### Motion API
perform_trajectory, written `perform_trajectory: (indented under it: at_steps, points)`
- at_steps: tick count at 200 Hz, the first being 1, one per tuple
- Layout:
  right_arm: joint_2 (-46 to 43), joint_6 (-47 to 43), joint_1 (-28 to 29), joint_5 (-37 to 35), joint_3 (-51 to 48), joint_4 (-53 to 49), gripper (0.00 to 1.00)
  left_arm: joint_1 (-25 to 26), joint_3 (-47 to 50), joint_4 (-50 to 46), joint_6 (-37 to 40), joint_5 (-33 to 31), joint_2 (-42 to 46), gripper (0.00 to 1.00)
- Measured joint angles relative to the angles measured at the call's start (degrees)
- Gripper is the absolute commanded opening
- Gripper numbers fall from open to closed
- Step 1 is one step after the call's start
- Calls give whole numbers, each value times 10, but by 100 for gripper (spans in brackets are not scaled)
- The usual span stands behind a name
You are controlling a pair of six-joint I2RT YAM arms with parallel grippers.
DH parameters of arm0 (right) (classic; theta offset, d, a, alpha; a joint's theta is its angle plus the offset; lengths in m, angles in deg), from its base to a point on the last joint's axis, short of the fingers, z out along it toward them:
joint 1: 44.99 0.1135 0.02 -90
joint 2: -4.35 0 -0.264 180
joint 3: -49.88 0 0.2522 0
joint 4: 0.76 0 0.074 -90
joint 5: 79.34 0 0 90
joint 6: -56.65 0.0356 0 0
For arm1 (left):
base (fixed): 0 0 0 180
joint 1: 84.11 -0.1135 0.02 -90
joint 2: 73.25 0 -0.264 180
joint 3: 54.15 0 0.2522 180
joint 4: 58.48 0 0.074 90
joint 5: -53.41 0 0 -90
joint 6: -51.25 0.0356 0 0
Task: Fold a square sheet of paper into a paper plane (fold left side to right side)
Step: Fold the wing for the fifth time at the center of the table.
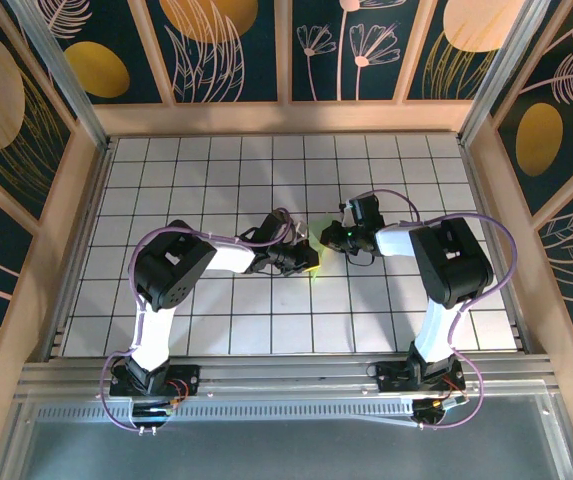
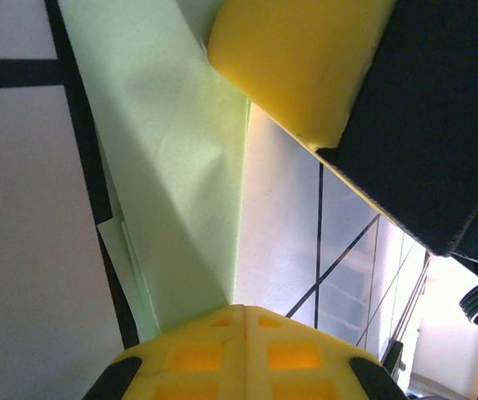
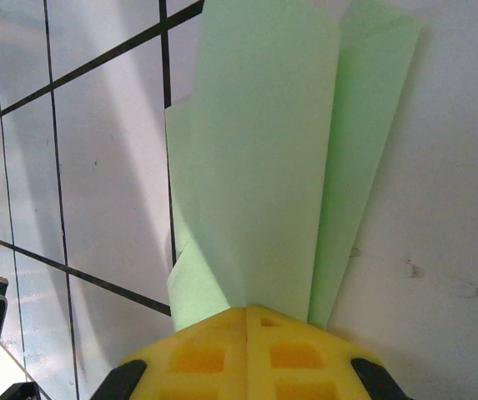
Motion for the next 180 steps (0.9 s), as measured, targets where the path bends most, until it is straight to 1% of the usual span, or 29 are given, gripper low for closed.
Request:
perform_trajectory:
  at_steps: [46, 86, 119, 155, 180]
  points:
    - [-2, -3, 0, 0, 0, -2, 0, 5, -1, -6, 5, -14, -3, 4]
    - [-13, -4, 0, 0, 4, -28, 0, 9, -14, -36, 21, -28, -3, 3]
    - [-53, -8, 0, -5, 4, -50, 0, 13, -24, -58, 31, -38, -3, 2]
    - [-109, -17, 0, -5, -19, -43, 0, 17, -43, -92, 43, -52, -5, 1]
    - [-115, -17, 0, 2, -44, -36, 0, 23, -58, -108, 51, -67, -10, 0]
